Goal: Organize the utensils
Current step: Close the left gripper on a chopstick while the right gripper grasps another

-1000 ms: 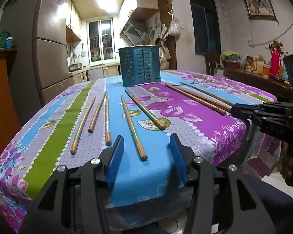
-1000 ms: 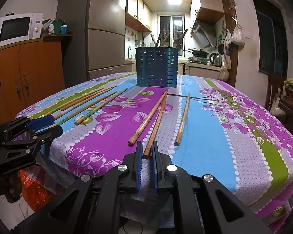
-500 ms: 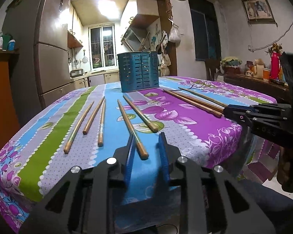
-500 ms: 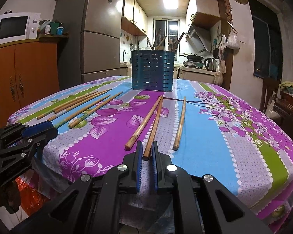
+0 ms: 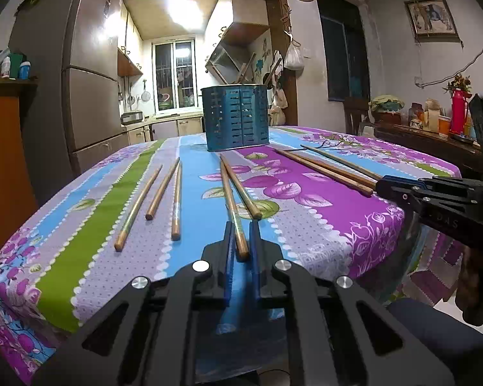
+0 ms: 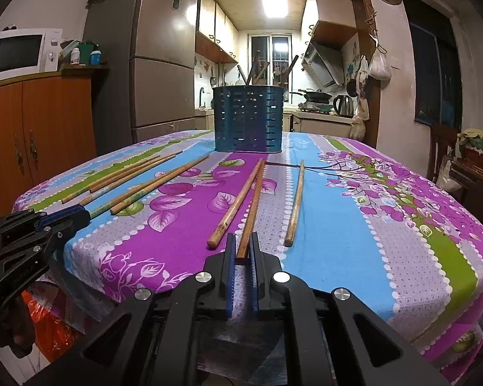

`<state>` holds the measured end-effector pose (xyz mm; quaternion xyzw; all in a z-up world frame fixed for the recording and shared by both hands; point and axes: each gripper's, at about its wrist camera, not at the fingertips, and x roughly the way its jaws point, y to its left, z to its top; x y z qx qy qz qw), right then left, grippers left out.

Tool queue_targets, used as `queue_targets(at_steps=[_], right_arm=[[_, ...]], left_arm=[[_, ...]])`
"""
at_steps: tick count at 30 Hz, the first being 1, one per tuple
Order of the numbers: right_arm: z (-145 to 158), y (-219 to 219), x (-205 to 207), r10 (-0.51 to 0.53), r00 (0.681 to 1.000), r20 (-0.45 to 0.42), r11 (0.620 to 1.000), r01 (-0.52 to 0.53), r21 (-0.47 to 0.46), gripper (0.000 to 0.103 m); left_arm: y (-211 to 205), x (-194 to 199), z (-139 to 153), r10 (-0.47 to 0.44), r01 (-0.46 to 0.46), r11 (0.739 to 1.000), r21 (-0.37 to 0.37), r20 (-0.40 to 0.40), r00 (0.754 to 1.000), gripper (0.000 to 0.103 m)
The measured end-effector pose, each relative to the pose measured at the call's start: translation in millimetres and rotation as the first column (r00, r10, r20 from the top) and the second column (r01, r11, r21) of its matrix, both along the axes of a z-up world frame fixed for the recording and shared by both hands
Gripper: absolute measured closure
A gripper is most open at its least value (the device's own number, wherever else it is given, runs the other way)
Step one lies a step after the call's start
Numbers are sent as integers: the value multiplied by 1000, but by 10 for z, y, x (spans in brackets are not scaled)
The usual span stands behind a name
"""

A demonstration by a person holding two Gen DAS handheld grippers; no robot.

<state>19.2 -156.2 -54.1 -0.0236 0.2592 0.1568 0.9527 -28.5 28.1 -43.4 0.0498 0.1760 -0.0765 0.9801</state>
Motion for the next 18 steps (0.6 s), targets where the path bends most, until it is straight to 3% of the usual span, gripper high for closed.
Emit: queue_targets(at_steps=[8,18], right_arm=[[167,-98,-36,-12,999,33,1000,12,2,95],[710,-188,10,31,989,142,999,-29,-23,96]], left_arm=[[10,-5,243,2,-2,1000,-3,52,999,98],[-17,19,761,0,1,1000,-3,168,986,98]])
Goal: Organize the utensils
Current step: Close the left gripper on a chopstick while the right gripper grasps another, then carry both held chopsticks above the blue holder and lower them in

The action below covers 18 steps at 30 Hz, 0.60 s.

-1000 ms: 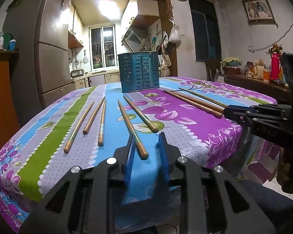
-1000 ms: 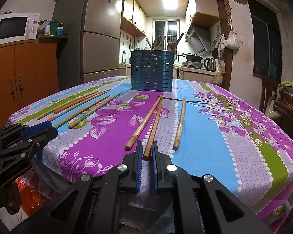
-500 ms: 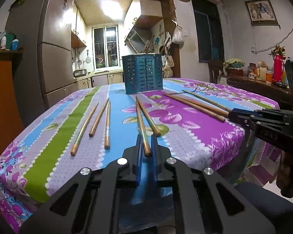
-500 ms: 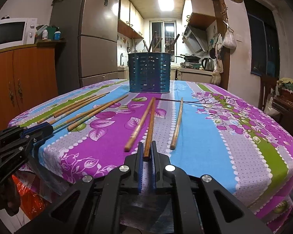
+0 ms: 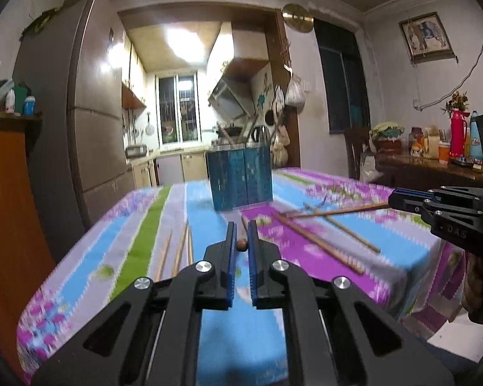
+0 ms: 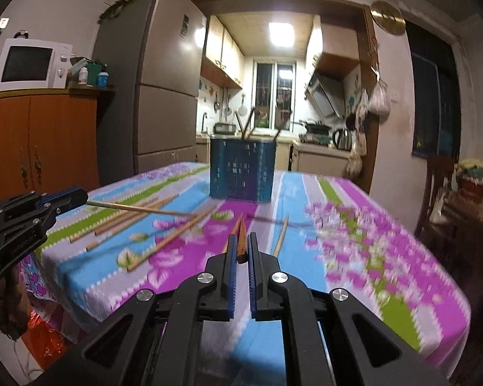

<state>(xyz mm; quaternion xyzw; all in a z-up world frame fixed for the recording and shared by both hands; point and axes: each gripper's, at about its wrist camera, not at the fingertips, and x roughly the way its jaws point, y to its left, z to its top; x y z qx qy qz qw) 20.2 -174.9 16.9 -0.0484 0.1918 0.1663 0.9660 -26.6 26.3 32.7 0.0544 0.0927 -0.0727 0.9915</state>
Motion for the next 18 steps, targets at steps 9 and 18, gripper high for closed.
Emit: queue_targets(at_steps=[9,18], right_arm=[[606,1,361,73,993,88,997,-71,-23,96],[1088,-86,1024,120,992,46,992,-121,17,96]], left_arm=[[28,300,628,-34,36,999,-12,96,995,98],[100,843,1018,-62,66,996,-57,68,996,98]])
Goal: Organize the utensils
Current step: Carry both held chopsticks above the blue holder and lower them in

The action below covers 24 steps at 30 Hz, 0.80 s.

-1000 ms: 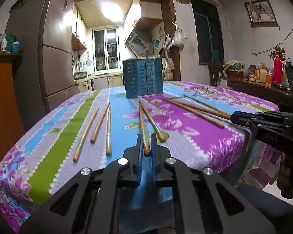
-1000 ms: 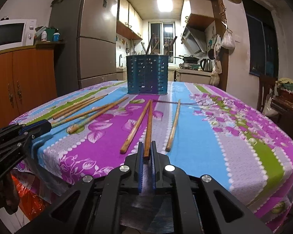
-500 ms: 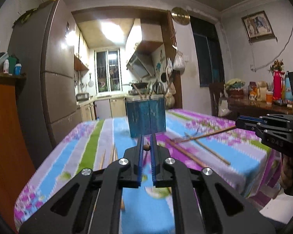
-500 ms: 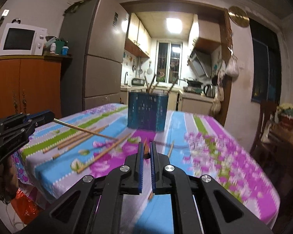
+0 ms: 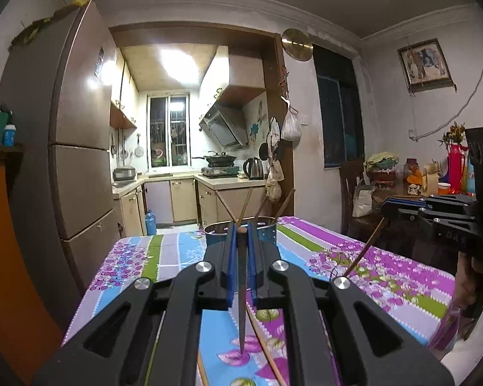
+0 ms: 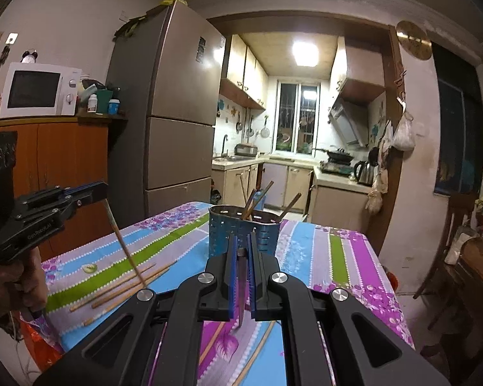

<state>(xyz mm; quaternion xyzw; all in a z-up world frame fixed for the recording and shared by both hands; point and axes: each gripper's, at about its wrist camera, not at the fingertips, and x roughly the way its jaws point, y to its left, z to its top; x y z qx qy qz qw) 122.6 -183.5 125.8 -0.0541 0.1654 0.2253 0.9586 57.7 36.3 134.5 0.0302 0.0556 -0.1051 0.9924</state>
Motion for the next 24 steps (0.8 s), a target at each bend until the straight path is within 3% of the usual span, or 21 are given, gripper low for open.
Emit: queue_targets(at_steps=[7,24], right_arm=[[151,8,374,19,997,-69,1000,-18,17,96],[601,43,617,43,996,-83,999,-43,-6,96]], left_arm=[[12,213,100,3,-3,1000,-9,-31,1000,98],[-1,400,499,-22,21,1000,-16,-16,1000,98]])
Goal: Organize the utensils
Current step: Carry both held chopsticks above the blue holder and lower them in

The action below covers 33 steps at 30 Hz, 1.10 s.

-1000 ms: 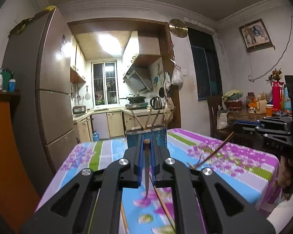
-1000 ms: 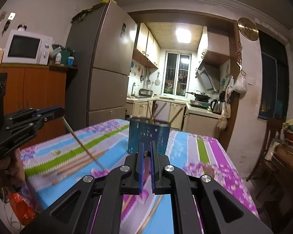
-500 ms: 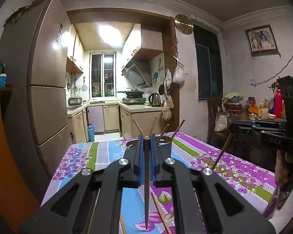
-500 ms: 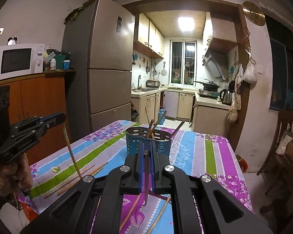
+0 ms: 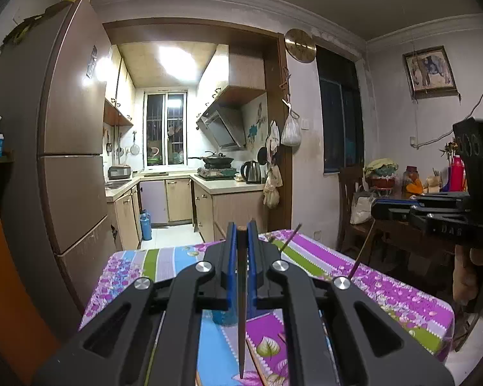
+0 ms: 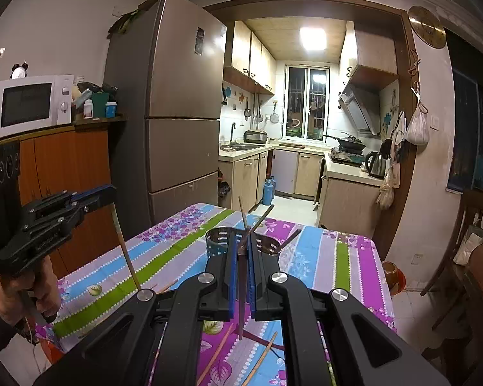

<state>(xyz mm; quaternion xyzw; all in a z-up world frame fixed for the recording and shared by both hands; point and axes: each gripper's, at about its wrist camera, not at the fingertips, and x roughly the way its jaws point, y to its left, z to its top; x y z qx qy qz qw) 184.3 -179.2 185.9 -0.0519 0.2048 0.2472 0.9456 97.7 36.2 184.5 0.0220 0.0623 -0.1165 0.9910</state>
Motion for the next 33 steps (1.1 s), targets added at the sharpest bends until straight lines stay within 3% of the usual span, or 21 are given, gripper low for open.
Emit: queue_targets(at_steps=[12,21,27,33], right_arm=[[750,-176,276,-20,998,58,1000,20,10,96],[1323,-216,713,-30,995,93,999,26,39,96],[1455,-89,1091,-15,995,96,998,10,54,96],[1292,64,1480,1,998,58,998,-4,57,96]], left_arm=[[-61,198,608,-6,6,1000,-10,60,998,98],[-79,506,933,14,-12,1000,-25,92,996,98],[-79,726,1092,34,-31,999,-26,118,992,98],[-30,1021,1084,48,-44,998,-40,112,993,98]])
